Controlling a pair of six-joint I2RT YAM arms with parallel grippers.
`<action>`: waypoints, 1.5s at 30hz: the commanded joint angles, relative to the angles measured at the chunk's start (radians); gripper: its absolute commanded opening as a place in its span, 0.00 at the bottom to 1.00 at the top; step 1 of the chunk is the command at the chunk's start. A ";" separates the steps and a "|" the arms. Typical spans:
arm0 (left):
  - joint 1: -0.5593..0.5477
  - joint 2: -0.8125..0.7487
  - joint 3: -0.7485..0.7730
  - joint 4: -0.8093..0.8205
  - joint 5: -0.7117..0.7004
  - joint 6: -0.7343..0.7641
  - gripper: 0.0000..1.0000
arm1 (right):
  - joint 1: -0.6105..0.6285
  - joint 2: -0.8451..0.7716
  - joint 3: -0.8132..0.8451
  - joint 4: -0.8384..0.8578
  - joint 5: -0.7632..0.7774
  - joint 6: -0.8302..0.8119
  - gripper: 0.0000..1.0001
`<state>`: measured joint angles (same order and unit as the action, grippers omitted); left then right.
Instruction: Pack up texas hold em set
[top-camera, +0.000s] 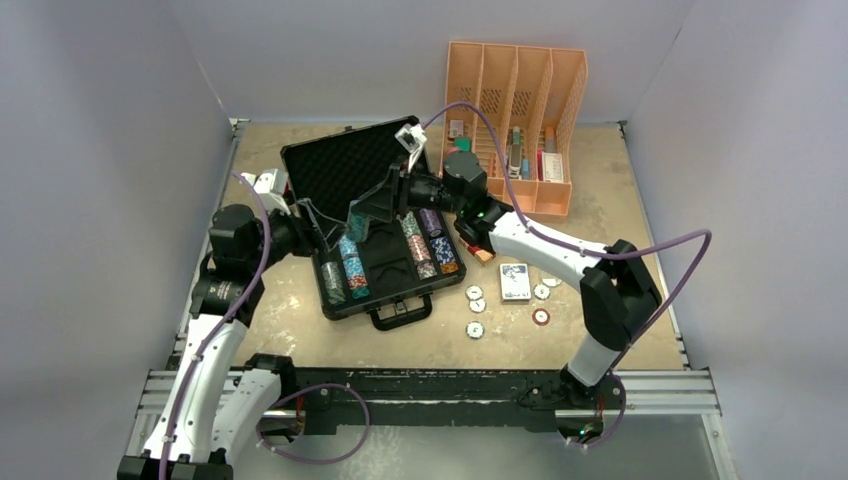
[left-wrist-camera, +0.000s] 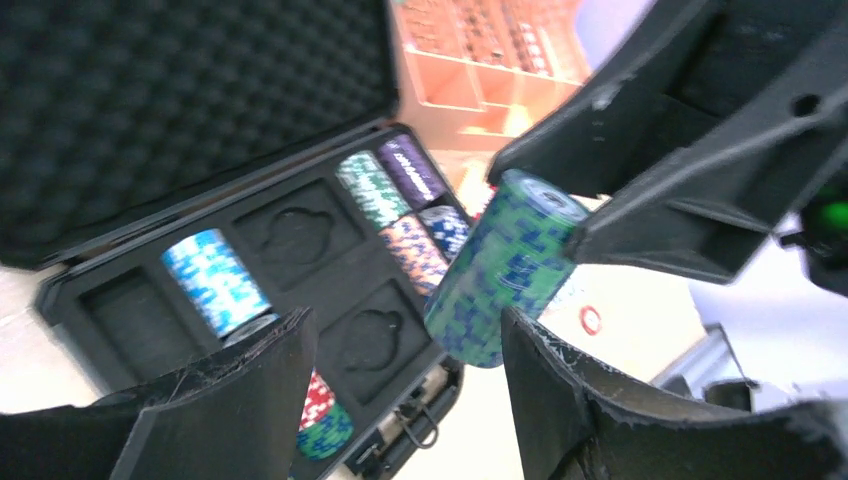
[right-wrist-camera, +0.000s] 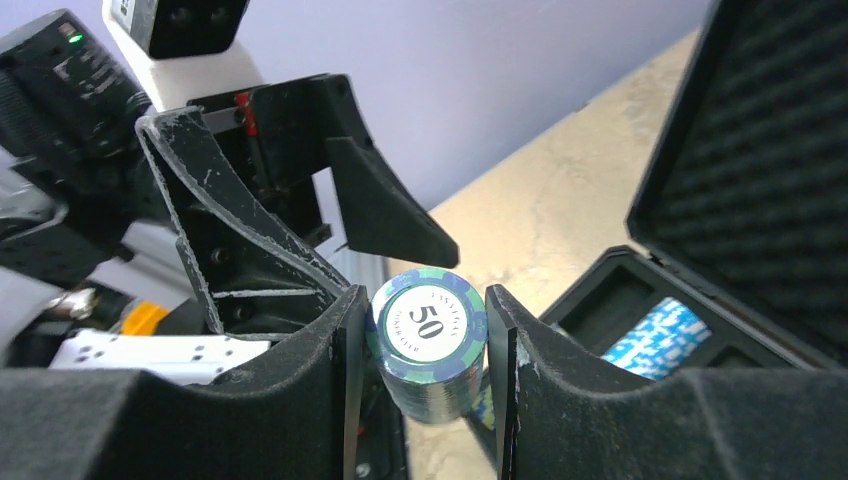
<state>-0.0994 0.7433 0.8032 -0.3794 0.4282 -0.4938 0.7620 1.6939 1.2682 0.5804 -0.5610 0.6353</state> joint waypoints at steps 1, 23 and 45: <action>-0.008 -0.008 -0.011 0.233 0.253 -0.040 0.66 | -0.012 -0.083 0.026 0.143 -0.196 0.122 0.00; -0.157 0.035 -0.063 0.318 0.309 -0.183 0.56 | -0.013 -0.076 -0.010 0.358 -0.324 0.284 0.00; -0.158 -0.037 0.032 0.098 0.114 -0.061 0.57 | -0.016 -0.049 0.003 0.325 -0.327 0.266 0.00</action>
<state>-0.2657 0.7204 0.8005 -0.2737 0.6224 -0.5663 0.7414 1.6642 1.2350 0.7849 -0.8478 0.8726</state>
